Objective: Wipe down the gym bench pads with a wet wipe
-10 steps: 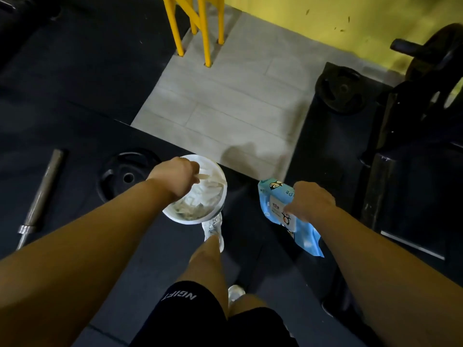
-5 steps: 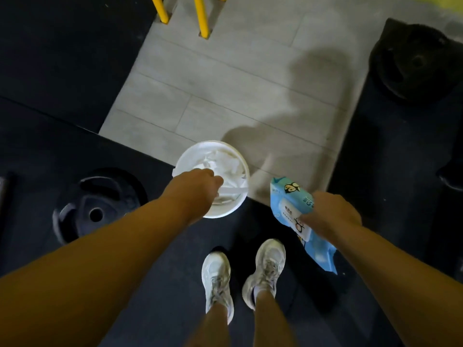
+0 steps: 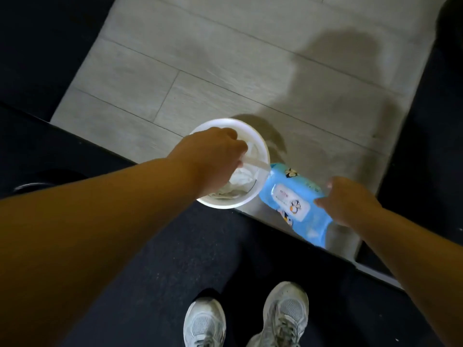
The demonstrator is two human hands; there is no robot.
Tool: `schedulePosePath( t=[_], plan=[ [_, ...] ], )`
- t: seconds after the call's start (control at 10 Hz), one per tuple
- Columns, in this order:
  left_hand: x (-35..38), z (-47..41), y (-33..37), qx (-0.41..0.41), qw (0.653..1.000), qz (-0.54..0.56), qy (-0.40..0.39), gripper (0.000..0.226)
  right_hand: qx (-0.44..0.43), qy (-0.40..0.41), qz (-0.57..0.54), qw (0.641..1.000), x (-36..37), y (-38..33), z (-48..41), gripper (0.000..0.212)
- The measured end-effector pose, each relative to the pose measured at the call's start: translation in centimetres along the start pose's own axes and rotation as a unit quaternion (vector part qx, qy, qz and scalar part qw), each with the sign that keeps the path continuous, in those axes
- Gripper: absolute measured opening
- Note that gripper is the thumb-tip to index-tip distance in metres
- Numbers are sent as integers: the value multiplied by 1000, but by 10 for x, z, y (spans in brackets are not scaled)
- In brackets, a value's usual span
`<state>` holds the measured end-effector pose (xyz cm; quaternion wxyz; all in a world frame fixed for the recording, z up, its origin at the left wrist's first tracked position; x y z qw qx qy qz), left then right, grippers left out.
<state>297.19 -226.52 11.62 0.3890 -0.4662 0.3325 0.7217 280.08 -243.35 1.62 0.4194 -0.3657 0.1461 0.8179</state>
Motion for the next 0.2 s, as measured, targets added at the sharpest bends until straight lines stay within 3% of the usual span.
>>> schedulePosePath(
  t=[0.1, 0.2],
  plan=[
    [-5, -6, 6, -3, 1000, -1, 0, 33, 12, 1, 9, 1000, -2, 1, 7, 46],
    [-20, 2, 13, -17, 998, -7, -55, 41, 1, -34, 5, 999, -13, -9, 37, 38]
  ],
)
Point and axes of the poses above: each hand's wrist, its own z-axis away from the middle knuckle, its own x-axis out of the palm, y = z × x, the point moved 5 cm from there along -z, towards the middle knuckle, and after that the axes turned 7 degrees about y, right-handed, at the moved point
